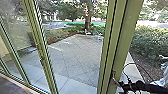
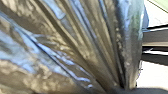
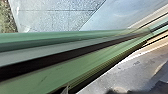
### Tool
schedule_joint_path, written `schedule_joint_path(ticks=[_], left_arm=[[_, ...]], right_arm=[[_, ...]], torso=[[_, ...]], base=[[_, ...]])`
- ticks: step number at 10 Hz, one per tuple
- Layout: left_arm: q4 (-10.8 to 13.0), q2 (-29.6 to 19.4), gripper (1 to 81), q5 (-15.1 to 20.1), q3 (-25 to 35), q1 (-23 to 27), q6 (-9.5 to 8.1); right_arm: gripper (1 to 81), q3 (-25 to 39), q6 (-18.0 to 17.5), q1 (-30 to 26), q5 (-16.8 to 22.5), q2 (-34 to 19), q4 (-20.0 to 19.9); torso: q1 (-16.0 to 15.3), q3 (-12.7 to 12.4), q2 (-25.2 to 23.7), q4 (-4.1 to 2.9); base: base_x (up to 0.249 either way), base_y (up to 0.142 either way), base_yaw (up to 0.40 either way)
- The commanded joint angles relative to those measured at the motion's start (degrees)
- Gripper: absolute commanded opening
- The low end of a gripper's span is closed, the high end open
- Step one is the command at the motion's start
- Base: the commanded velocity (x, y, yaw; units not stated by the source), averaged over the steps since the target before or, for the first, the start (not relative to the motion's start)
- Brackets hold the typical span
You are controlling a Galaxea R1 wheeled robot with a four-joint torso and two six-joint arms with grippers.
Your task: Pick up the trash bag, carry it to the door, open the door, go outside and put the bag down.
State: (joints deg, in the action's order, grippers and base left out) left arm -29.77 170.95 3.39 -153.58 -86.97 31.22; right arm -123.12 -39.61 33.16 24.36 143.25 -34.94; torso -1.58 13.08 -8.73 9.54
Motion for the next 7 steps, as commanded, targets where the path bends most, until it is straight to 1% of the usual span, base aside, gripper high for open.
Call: schedule_joint_path(ticks=[1,5,7], left_arm=[[-0.4,-0.3,1.0,4.4,0.1,1.8,0.07],[-0.5,-0.2,1.0,4.4,0.1,1.8,0.07],[-0.5,-0.3,1.0,4.4,0.1,1.9,0.07]], right_arm=[[81.1,-3.2,-3.5,-9.1,-3.4,3.5,1.9],[81.1,-1.9,-3.4,-11.1,-3.4,1.8,1.9],[81.1,-0.8,-3.4,-12.6,-3.3,0.7,2.1]], torso=[[0.0,0.0,0.0,0.0],[0.0,0.0,0.0,0.04],[-0.1,0.1,0.1,0.04]], base=[[0.121,0.0,0.0],[0.114,0.0,0.0],[0.0,0.0,0.0]])
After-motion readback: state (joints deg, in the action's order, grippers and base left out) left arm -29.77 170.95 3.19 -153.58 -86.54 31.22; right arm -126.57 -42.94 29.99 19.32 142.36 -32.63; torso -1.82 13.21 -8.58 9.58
